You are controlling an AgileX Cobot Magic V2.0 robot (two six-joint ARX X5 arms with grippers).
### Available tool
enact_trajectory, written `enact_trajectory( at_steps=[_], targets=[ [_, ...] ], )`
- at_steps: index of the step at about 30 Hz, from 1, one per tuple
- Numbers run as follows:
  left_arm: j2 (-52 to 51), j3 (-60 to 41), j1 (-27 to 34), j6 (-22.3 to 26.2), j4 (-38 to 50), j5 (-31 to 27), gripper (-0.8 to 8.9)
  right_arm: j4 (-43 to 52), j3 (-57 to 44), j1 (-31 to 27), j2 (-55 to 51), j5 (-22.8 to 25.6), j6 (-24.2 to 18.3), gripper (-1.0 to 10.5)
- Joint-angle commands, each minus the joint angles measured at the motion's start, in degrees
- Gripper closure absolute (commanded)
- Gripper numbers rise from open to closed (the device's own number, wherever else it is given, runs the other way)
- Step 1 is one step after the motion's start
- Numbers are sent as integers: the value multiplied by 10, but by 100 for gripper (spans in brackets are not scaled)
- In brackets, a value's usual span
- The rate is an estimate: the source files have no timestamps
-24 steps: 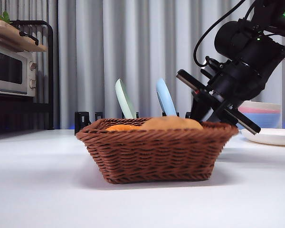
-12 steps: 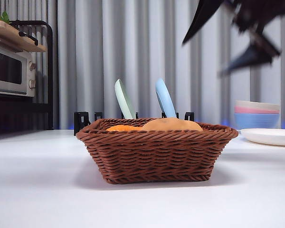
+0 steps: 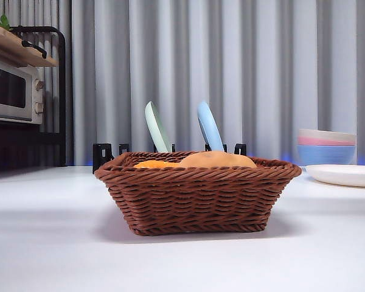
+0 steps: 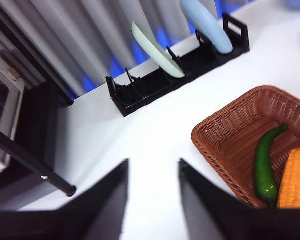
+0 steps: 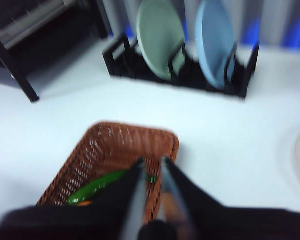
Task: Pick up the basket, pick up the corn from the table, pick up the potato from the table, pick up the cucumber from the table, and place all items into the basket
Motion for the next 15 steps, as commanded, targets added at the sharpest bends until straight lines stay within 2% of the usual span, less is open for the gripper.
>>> enact_trajectory(
  at_steps=[1,4,10,12,15],
  targets=[
    [-61,-102,2,13,61,27,822,25,-53,15,-43,8,-30,958],
    [-111,-170,2,15,103,75,822,56,-110,26,-77,9,-30,958],
    [-187,-276,3,37,174,251,822,114,-235,46,-143,7,-22,958],
    [-195,-294,3,38,185,287,822,114,-252,50,-152,7,-15,958],
    [-195,-299,4,55,186,303,821,105,-255,49,-147,10,40,944]
  ],
)
